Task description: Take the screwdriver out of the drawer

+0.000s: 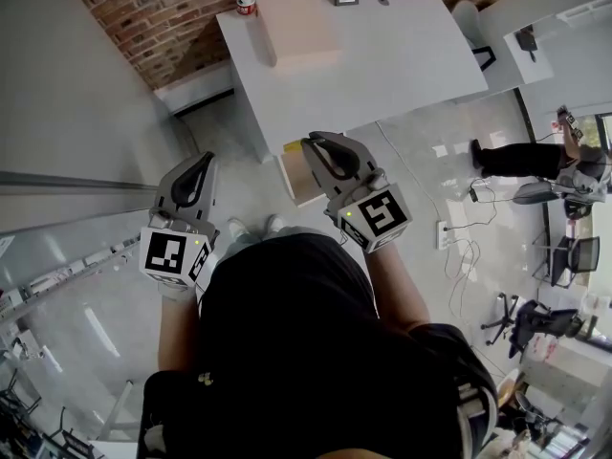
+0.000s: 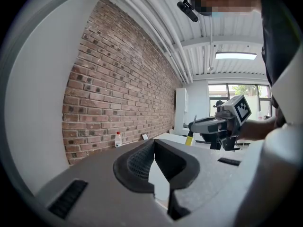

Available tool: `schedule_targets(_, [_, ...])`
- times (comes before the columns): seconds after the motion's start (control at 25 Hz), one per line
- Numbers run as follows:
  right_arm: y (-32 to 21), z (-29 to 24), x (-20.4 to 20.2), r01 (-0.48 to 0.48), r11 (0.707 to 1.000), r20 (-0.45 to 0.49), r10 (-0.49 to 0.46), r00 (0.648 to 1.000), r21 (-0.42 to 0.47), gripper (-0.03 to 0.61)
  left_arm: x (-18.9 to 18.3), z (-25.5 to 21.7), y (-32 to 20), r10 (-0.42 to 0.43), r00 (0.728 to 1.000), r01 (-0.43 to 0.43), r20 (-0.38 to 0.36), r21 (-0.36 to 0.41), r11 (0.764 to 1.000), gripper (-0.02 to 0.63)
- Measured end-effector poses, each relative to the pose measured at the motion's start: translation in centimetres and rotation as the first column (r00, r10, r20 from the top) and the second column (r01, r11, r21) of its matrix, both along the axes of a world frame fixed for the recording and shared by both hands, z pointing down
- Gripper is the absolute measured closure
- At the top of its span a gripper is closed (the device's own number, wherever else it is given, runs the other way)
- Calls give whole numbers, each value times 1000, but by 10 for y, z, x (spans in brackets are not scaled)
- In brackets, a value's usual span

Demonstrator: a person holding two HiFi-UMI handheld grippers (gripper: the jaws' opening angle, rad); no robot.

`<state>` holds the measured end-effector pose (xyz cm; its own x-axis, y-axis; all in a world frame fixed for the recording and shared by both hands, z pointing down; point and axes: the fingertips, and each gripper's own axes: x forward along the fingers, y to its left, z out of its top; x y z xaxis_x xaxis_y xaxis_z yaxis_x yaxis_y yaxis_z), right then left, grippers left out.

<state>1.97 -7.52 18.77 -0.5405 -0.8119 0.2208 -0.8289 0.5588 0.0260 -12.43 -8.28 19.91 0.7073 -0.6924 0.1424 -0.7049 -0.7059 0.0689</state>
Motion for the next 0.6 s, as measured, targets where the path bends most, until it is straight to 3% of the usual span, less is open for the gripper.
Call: schedule_targets(0.6, [-1, 2, 9, -11, 1000, 20, 11, 1000, 0, 522, 3, -1, -1, -1, 1000, 1, 14, -3, 1000, 609])
